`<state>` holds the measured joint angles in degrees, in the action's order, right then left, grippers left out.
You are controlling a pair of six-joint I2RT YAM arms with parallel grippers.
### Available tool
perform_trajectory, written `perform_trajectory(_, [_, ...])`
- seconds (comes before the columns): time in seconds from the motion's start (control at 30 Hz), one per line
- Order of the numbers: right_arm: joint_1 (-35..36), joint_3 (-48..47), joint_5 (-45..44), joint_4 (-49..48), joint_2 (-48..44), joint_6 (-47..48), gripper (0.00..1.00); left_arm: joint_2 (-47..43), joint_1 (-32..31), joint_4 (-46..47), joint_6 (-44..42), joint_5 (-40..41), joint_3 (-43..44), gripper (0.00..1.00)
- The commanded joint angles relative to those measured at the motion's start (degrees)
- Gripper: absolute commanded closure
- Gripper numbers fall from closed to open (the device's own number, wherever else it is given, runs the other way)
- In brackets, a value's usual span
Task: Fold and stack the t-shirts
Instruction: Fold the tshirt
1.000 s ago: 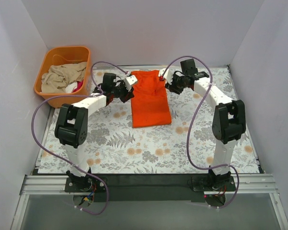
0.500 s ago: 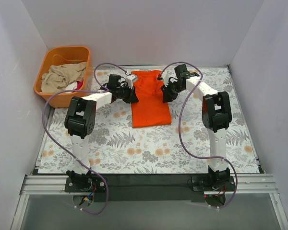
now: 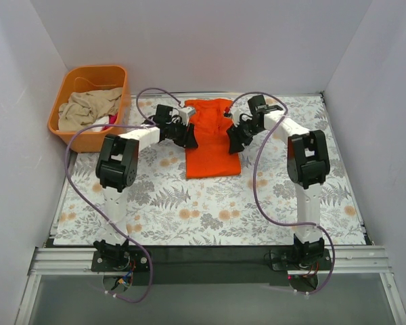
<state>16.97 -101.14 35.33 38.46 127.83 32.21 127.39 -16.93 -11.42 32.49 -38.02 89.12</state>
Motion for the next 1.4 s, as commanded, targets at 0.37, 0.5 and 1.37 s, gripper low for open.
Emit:
perform_trajectory(0.37, [6.1,31.7,-14.4,-6.7,-33.2,28.0,0.38,-38.7,-0.7,-2.1,-37.4,-5.7,-32.9,0.54])
perform_trajectory(0.5, [9.0,40.6,-17.7,-14.9,-36.9,34.0,0.34,-43.4,-2.2,3.7,-47.2,-4.2,-43.4,0.52])
perform_trajectory(1.37, [12.8,43.7,-20.3,-23.4,-28.5,41.3,0.59,-29.5,-8.0,17.3,-54.1,-0.1,-44.5,0.58])
